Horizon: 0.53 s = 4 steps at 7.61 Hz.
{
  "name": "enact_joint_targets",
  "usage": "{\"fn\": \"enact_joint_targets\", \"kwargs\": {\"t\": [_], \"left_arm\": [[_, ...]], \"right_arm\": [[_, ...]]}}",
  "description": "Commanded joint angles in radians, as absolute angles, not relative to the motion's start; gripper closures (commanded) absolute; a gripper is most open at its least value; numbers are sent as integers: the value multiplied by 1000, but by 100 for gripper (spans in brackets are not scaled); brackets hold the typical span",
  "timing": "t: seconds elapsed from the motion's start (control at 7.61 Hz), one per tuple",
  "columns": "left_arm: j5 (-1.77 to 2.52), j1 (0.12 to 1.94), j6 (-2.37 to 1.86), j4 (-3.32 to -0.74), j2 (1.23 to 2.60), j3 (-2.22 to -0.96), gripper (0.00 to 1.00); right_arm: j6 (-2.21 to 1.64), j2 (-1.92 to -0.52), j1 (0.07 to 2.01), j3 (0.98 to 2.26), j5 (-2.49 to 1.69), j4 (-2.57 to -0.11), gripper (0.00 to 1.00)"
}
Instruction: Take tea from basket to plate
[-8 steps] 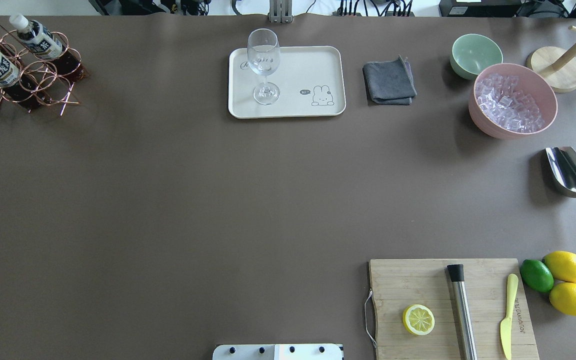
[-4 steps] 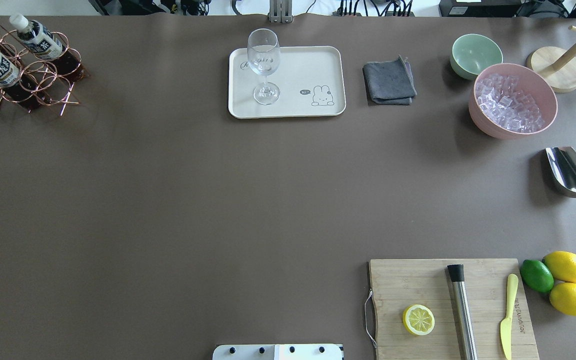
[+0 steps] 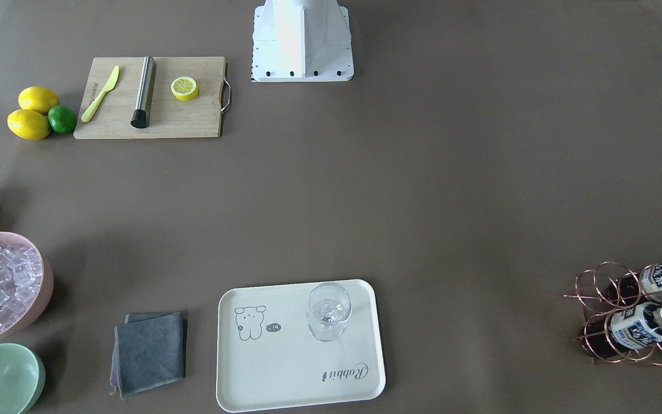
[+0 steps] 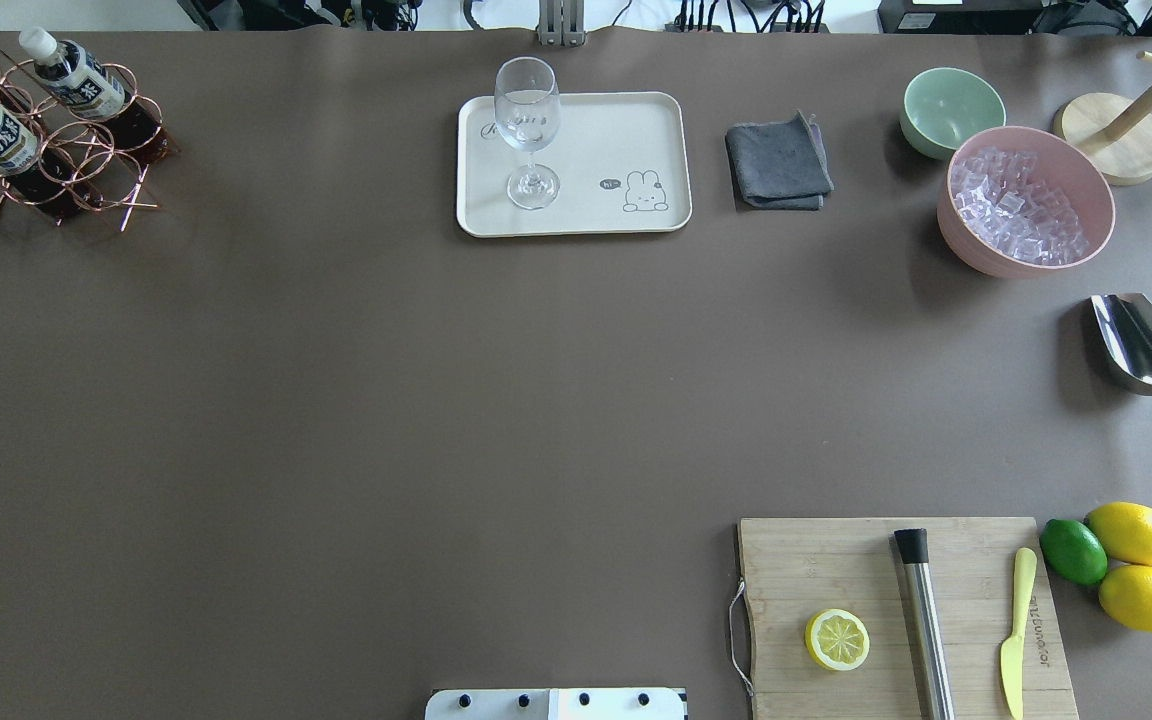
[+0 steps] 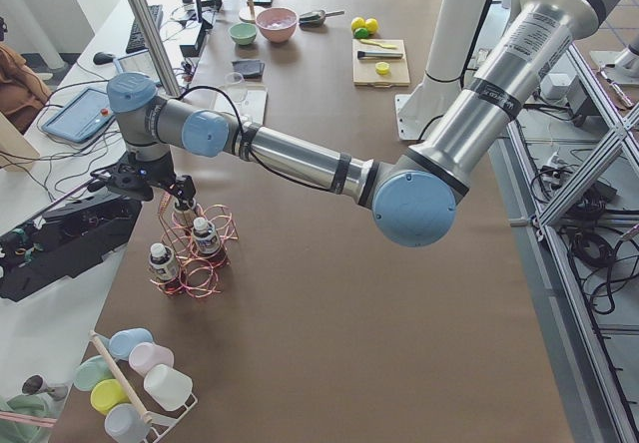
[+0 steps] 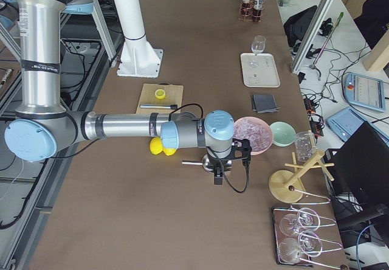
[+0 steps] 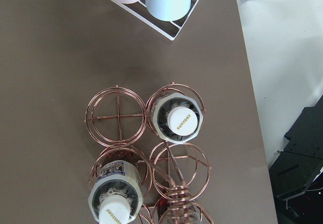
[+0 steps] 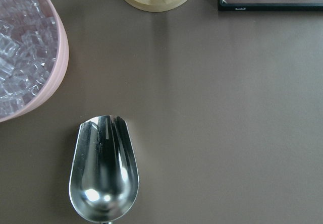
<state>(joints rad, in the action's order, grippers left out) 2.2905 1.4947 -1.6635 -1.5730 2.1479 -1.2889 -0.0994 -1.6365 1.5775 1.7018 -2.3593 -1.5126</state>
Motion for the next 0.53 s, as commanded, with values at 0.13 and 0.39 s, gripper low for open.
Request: {"fn": "enact_joint_targets", "kwargs": {"t": [0.13, 0.39], "left_arm": [[2292, 1458, -1674, -1574, 2141, -1286, 7], [2292, 1456, -1671, -1575, 2141, -1281, 16]], "right_arm": [[-106, -1620, 1551, 1819, -2445, -1514, 0], [-107, -1580, 1551, 1836, -2551, -1513, 0]]}}
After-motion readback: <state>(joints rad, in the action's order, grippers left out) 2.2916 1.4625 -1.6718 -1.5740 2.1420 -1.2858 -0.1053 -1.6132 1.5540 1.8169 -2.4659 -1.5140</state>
